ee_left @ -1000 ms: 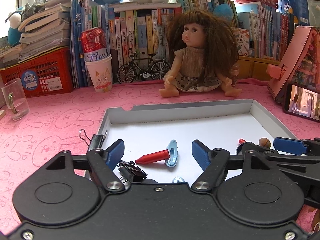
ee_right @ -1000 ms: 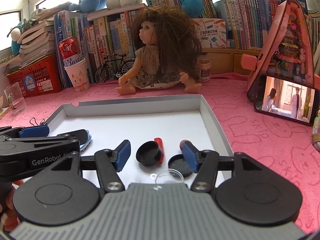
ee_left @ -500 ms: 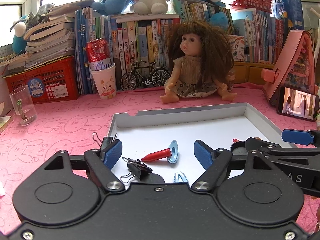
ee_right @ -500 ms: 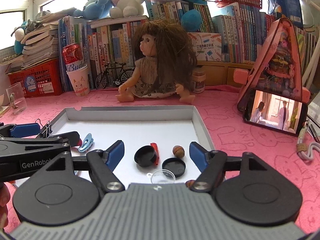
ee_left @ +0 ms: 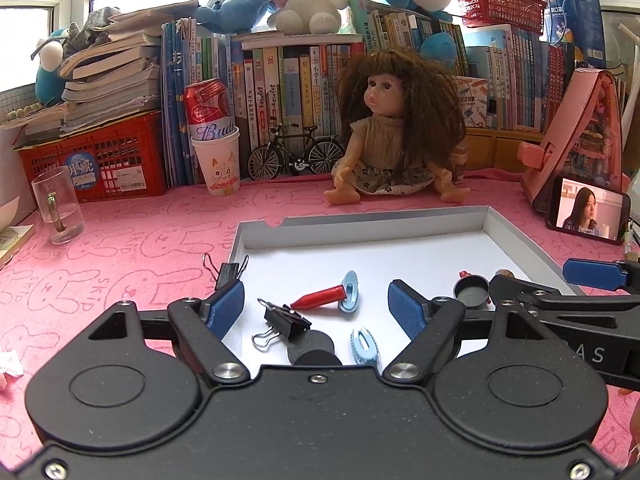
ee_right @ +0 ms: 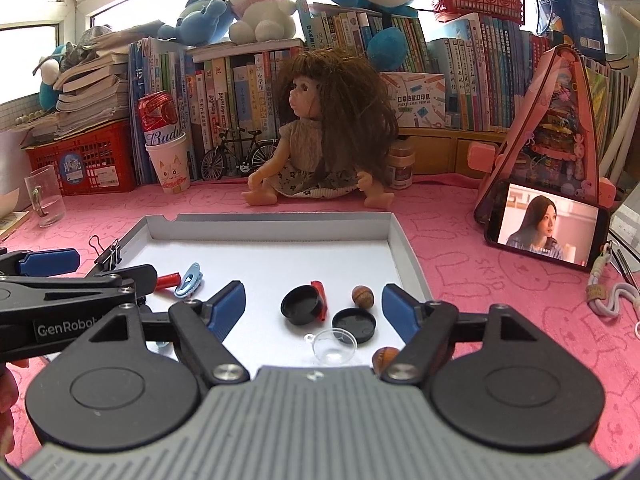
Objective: Organize rigid objects
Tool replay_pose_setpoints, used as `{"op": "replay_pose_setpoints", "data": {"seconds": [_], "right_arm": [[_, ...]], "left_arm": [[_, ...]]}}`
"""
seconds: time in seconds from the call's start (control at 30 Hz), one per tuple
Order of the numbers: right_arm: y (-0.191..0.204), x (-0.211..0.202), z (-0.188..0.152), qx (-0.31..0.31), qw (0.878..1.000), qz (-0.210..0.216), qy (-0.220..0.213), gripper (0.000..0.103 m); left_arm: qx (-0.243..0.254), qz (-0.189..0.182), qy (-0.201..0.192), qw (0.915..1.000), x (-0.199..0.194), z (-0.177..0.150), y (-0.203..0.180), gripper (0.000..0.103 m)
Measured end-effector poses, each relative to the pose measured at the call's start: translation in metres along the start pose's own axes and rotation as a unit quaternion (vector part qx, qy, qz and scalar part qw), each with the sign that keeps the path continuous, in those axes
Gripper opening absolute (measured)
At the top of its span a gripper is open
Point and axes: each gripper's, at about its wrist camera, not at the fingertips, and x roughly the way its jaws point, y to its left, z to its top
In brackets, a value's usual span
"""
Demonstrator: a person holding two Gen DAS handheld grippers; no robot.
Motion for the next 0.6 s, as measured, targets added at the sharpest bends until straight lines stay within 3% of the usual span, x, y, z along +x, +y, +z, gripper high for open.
{"op": "replay_pose_setpoints", "data": {"seconds": [0.6], "right_arm": [[0.000, -0.029, -0.018, 0.001, 1.000, 0.011, 0.005, 0.087]], "left_arm": [[-0.017, -0.002, 0.020, 0.9997, -0.033, -0.023, 0.003, 0.078]]}}
